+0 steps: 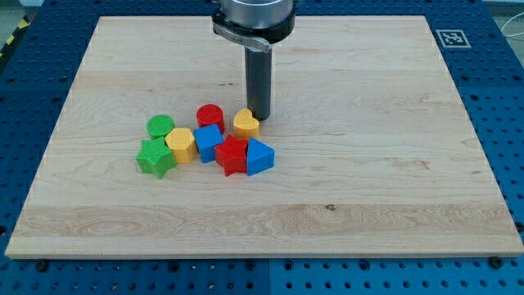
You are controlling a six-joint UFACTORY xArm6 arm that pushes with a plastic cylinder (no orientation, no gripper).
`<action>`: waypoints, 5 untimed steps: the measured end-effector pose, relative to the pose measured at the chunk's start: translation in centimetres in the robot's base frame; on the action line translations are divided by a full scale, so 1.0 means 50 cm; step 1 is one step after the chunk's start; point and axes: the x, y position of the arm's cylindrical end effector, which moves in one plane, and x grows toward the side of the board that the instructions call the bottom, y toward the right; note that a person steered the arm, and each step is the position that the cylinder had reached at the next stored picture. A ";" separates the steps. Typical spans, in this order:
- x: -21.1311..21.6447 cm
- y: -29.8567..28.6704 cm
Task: Move yellow heart slightly left
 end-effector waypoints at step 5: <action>-0.050 0.029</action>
